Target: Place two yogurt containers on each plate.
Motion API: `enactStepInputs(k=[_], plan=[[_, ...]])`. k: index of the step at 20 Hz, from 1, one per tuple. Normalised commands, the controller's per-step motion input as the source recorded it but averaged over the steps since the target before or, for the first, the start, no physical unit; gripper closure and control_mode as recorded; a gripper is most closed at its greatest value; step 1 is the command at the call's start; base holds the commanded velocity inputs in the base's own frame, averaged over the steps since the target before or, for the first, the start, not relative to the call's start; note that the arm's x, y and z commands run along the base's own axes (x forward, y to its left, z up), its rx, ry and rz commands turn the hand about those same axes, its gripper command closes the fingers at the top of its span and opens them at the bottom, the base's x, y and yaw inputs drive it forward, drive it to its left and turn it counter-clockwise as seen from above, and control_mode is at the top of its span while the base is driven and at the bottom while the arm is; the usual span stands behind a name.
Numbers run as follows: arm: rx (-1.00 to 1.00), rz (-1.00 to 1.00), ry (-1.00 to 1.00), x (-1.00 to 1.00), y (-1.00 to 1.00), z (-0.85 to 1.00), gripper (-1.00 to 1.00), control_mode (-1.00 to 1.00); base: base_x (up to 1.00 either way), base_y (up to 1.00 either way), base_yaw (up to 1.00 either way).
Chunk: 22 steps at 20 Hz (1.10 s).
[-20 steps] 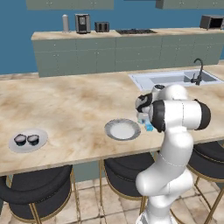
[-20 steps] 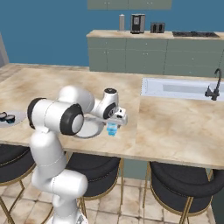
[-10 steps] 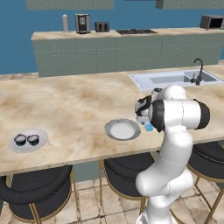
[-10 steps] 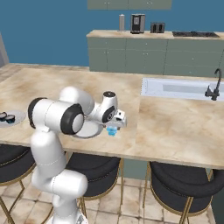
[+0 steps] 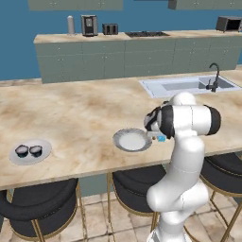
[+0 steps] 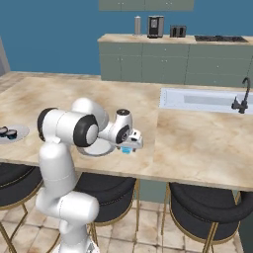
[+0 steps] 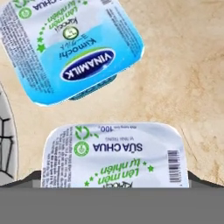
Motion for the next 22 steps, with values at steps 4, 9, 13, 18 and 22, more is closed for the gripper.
enactStepInputs(k=[4, 9, 13, 18, 22], plan=[[0.00, 0.00, 0.00, 0.02, 0.00, -0.01, 1.00, -1.00, 0.00, 0.00, 0.00], [0.03, 0.00, 0.00, -0.20, 0.08, 0.74, 1.00, -1.00, 0.00, 0.00, 0.00], [0.02, 0.04, 0.00, -0.16, 0.83, 0.55, 1.00, -1.00, 0.00, 0.00, 0.00], [0.00, 0.09, 0.00, 0.00, 1.00, -0.09, 1.00, -1.00, 0.00, 0.00, 0.00], [0.00, 0.04, 0.00, 0.08, 0.51, -0.32, -1.00, -1.00, 0.00, 0.00, 0.00]])
